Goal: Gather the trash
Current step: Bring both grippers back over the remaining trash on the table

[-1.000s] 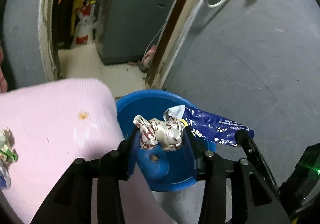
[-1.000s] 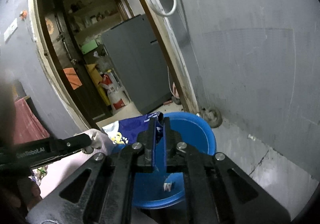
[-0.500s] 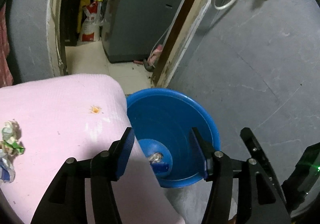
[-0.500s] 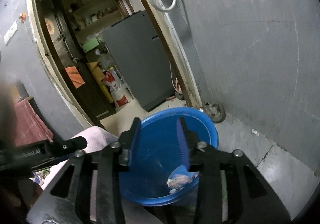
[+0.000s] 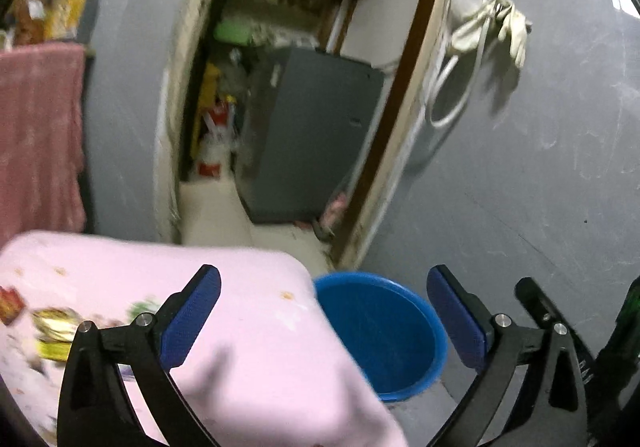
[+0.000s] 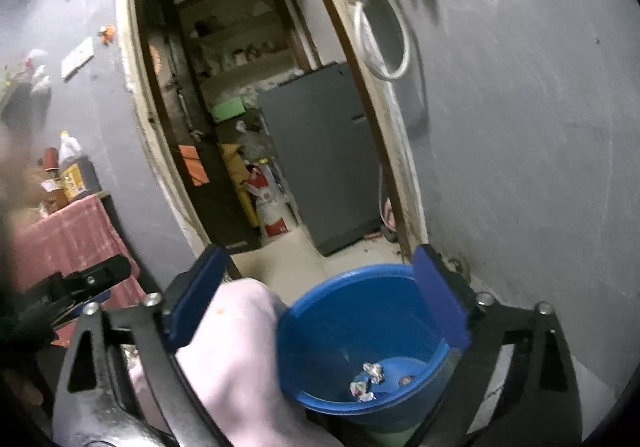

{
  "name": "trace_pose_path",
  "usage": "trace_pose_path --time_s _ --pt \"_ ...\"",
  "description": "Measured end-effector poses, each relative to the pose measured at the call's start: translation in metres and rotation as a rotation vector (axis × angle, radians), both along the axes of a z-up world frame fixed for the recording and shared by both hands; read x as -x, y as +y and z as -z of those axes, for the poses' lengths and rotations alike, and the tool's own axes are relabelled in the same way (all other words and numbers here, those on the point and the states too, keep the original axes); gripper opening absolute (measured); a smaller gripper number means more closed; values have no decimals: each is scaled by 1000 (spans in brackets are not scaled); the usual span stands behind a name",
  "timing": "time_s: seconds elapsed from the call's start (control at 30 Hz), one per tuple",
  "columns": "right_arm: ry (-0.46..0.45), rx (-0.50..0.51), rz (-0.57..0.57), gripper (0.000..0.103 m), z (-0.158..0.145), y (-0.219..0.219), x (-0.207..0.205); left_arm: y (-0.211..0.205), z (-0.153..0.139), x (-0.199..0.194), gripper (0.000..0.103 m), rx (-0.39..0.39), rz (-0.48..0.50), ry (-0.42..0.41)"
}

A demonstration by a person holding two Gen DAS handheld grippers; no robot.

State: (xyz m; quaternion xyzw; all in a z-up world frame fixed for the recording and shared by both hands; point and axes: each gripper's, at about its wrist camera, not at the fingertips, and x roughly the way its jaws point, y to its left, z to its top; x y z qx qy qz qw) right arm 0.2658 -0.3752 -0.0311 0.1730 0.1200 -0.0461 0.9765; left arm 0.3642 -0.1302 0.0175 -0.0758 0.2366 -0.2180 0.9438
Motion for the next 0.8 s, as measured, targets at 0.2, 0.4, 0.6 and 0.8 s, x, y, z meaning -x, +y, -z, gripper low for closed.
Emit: trace_pose_path --time_s 0.2,0.4,0.6,0.8 --pt "-53 61 -57 103 -23 35 10 33 -20 36 101 -47 -83 -111" --pt "-112 129 -126 103 -42 77 23 69 -33 64 101 -64 -149 -180" --pt "-148 166 -181 103 -51 115 32 107 -37 87 101 -84 -215 -214" --pt "-148 176 -228 103 -48 145 32 142 -31 103 101 -120 -283 -222"
